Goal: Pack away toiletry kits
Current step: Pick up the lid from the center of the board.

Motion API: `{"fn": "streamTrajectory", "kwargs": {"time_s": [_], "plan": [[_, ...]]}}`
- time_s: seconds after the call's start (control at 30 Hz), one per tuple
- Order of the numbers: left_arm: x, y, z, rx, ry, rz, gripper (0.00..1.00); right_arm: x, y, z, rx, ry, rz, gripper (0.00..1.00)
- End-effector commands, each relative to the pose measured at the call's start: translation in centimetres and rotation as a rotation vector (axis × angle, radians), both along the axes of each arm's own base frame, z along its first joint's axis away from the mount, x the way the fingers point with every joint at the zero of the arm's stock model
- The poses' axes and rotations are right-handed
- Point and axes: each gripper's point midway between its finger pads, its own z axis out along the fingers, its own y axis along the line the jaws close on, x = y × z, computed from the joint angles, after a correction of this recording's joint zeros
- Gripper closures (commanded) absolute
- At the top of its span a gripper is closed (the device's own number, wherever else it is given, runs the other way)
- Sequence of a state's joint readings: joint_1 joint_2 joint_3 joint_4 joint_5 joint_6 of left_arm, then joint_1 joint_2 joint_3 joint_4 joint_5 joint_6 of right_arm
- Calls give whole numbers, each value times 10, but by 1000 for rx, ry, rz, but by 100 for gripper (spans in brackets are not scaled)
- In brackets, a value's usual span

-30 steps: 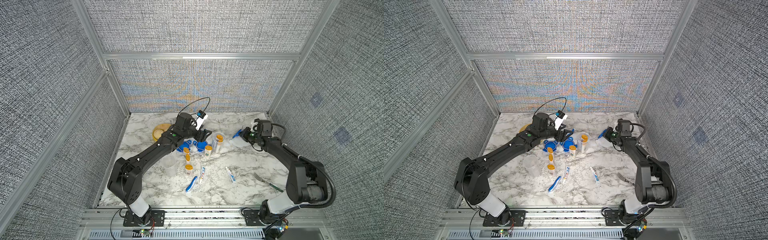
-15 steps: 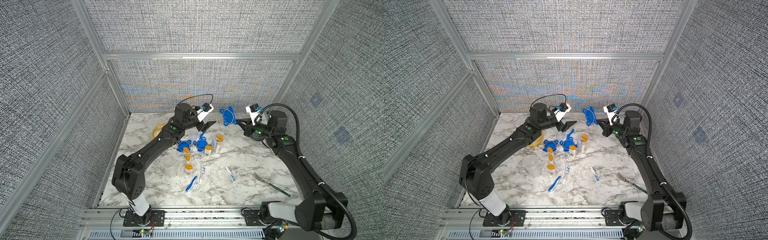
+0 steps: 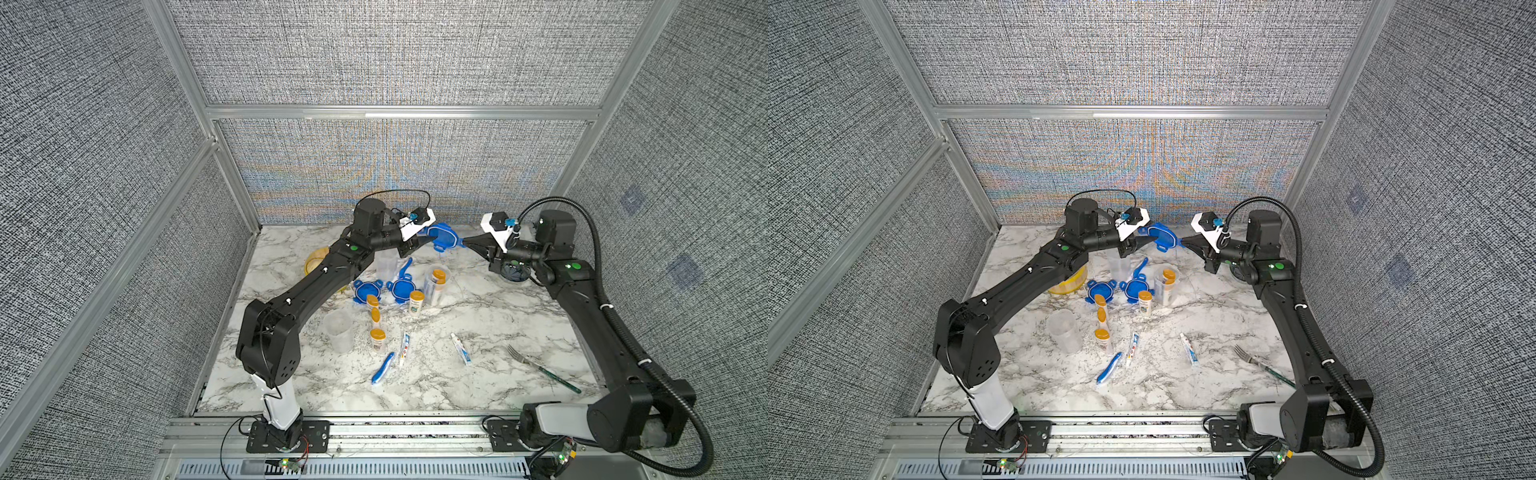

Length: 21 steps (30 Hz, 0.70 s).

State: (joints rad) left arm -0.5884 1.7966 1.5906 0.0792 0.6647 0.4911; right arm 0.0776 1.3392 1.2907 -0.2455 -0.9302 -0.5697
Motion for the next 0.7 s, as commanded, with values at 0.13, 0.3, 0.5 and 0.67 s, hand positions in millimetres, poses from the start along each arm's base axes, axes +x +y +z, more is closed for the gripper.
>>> {"fn": "streamTrajectory", "kwargs": {"time_s": [0.13,0.3,0.5,0.67], "plan": [[-14,-3,4,-18,6,-90,96,18,-5,-4,-6,30,-59,100],[8,1,14,-49,-92,29,100,44,-39,7,210,229,-421,50],[24,8,26,-48,-255,117,100,20,-34,9,608,734,-484,46],[28,5,24,-71,-414,128,100,20,-19,9,854,1037,-396,48]]}}
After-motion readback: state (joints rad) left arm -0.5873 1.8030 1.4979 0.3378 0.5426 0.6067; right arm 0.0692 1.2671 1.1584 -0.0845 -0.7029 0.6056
